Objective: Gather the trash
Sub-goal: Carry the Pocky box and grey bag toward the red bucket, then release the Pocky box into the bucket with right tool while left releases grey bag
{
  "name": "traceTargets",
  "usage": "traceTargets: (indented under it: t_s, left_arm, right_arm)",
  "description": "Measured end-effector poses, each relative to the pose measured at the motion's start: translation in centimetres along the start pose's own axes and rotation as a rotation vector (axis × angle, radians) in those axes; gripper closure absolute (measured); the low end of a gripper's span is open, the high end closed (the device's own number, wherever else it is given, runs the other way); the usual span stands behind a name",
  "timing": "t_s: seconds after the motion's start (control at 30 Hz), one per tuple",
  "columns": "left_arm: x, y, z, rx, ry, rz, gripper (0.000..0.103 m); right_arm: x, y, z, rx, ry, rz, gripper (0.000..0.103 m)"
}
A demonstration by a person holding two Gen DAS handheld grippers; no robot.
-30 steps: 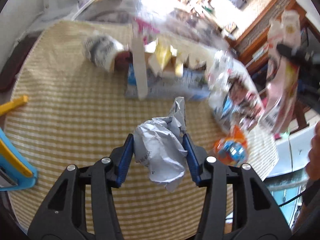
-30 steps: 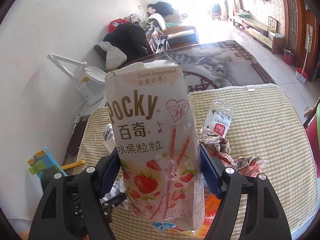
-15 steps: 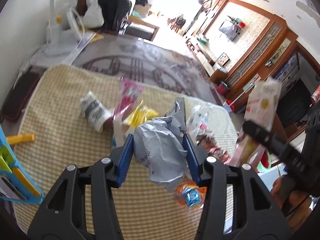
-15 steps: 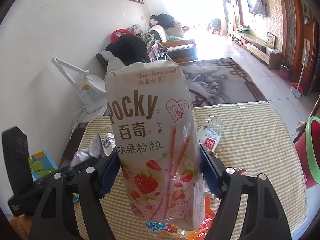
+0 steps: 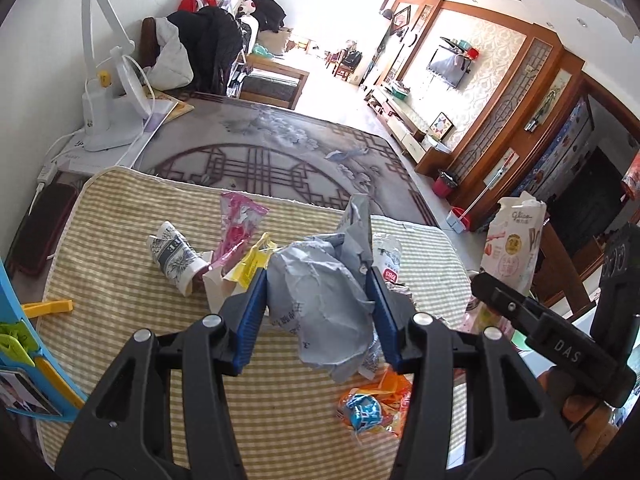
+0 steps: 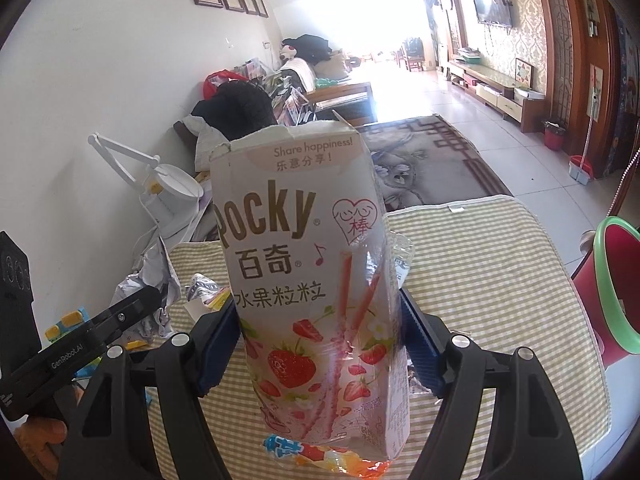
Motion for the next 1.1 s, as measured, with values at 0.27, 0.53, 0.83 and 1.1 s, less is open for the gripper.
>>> traceTargets:
  t_s: [0.27, 0.53, 0.83, 1.1]
  left_arm:
    - [0.8, -0.5, 3.2, 0.021, -0.003, -0.019, 0.055]
    - [2.7, -0.8, 8.6, 0.038, 0.004, -0.023, 0.055]
    - [5.6, -2.0, 16.1, 0.048, -0.021, -0.046, 0.055]
    - [7.6, -3.2, 21.7, 0.080, -0.033, -0.077, 0.055]
  right_arm:
    - [-1.4, 0.1, 2.5, 0.014, -0.005, 0.015, 0.031]
    - [-3.2, 1.4, 7.5, 0.018, -0.011, 0.026, 0.031]
    - [-5.4, 2.5, 14.8, 0.025, -0.024, 0.020, 0.031]
    - [-7.3, 2.5, 21.1, 0.077, -0.045, 0.027, 0.031]
Point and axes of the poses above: each gripper's, at about its wrist camera, not at the fingertips, and x roughly the way its jaws point, z to its right, y to its top, the point moved 5 cm from there along x, roughly the way its jaws point, and after that the axes turned 4 degrees about x, right-handed, at the moved point
